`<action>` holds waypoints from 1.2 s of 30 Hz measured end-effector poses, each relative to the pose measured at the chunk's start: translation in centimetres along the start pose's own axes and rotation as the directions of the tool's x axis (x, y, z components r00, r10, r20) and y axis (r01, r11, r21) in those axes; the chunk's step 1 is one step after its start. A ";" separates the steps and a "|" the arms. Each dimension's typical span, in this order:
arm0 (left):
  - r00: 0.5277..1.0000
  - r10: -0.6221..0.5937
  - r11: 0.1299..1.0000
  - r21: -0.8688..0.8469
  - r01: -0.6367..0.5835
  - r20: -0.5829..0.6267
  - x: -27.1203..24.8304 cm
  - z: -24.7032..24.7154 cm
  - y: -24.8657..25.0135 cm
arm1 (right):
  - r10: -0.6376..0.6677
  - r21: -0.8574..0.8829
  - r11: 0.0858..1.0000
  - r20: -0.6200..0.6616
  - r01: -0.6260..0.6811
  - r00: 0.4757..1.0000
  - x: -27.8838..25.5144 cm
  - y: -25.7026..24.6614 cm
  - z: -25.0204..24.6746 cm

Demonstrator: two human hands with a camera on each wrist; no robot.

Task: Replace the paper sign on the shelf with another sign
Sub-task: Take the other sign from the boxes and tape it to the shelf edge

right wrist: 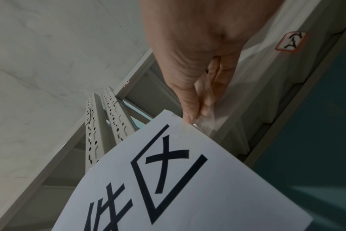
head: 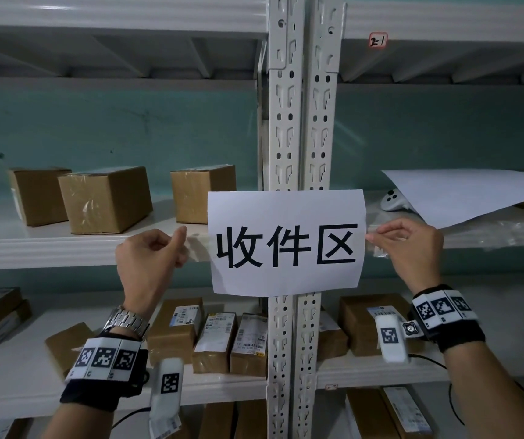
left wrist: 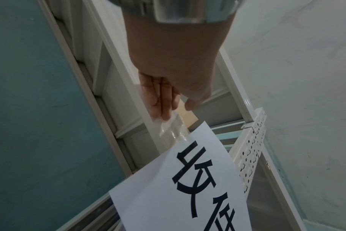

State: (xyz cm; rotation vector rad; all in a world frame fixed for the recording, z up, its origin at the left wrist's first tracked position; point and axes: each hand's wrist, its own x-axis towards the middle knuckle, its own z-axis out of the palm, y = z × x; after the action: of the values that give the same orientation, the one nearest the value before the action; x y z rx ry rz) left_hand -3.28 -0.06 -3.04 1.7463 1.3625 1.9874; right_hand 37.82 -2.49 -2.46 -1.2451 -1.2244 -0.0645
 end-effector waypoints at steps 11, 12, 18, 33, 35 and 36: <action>0.979 -0.057 0.987 -0.159 0.025 -0.196 0.0 0.2 0.8 | 0.060 -0.010 0.998 0.041 -0.059 0.997 0.1 0.2 -0.5; 0.978 -0.065 0.986 -0.164 0.032 -0.200 0.0 0.2 0.8 | 0.061 -0.007 0.998 0.047 -0.061 0.997 0.1 0.1 -0.5; 0.977 -0.077 0.984 -0.173 0.043 -0.197 -0.1 0.5 1.0 | 0.038 -0.008 0.999 0.076 -0.037 0.996 0.6 0.3 -1.0; 0.979 -0.108 0.981 -0.180 0.077 -0.172 0.0 1.0 0.7 | -0.024 -0.072 0.997 -0.002 0.024 1.000 1.1 1.6 -0.3; 0.980 -0.113 0.979 -0.186 0.082 -0.162 0.0 0.9 0.6 | -0.031 -0.082 0.996 -0.020 0.030 0.999 1.1 1.6 -0.2; 0.980 -0.114 0.978 -0.189 0.083 -0.160 0.0 0.9 0.6 | -0.040 -0.089 0.995 -0.034 0.036 0.999 1.0 1.6 -0.1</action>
State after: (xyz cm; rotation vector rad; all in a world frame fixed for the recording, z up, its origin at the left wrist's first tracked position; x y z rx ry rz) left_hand -2.26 0.06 -2.73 1.4311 1.2430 2.1702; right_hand 39.29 -1.38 -2.74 -1.2920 -1.2257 -0.1695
